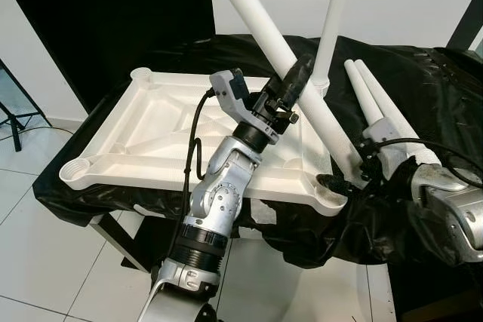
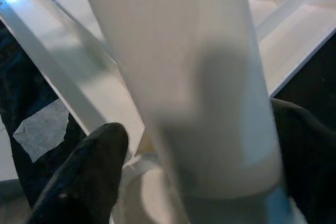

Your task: Building children table

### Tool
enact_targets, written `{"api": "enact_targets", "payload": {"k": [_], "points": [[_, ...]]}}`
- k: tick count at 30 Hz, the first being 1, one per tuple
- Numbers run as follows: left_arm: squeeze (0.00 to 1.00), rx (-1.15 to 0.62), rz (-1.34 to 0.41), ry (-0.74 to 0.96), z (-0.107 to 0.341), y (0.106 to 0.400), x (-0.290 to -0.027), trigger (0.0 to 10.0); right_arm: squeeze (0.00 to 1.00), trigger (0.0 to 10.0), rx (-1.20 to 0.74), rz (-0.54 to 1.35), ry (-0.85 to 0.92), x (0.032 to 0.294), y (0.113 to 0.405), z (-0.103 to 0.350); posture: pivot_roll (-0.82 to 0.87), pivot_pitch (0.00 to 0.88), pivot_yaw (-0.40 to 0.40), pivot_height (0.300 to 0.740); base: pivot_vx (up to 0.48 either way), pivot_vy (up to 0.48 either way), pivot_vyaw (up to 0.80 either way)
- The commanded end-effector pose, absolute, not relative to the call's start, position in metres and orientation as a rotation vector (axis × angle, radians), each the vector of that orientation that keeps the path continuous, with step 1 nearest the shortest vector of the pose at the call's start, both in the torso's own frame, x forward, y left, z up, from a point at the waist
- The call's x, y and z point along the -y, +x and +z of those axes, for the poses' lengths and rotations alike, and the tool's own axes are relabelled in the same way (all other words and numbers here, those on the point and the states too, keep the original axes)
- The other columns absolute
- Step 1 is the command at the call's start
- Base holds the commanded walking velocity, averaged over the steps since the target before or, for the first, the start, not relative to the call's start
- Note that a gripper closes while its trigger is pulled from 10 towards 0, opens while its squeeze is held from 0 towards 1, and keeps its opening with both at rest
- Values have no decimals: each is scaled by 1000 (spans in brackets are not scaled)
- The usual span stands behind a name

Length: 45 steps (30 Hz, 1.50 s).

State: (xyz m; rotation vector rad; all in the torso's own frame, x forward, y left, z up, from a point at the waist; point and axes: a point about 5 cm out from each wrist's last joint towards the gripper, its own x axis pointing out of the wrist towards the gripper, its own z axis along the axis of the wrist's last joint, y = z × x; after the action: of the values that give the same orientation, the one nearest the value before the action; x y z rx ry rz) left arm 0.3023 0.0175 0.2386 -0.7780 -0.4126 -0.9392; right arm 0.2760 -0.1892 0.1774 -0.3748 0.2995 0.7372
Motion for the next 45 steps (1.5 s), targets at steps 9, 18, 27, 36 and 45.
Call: {"api": "enact_targets", "payload": {"k": [9, 18, 27, 36, 45], "points": [[0, 532, -1103, -789, 255, 290, -7, 0, 0, 0, -251, 745, -413, 189, 282, 183, 122, 0, 7, 740, 0, 0, 0], [67, 502, -1160, -784, 254, 286, -2, 10000, 0, 0, -227, 696, -406, 193, 282, 182, 109, 0, 14, 740, 0, 0, 0], [35, 443, -1353, -795, 250, 270, -2, 10000, 0, 0, -134, 608, -354, 183, 280, 183, 110, 0, 15, 740, 0, 0, 0], [0, 349, -1544, -675, 233, 257, -18, 10000, 0, 0, 26, 502, -309, 166, 273, 200, 108, 0, 22, 740, 0, 0, 0], [0, 127, -1632, -410, 187, 250, -25, 10000, 0, 0, 75, 478, -277, 158, 262, 202, 97, 0, 27, 740, 0, 0, 0]]}}
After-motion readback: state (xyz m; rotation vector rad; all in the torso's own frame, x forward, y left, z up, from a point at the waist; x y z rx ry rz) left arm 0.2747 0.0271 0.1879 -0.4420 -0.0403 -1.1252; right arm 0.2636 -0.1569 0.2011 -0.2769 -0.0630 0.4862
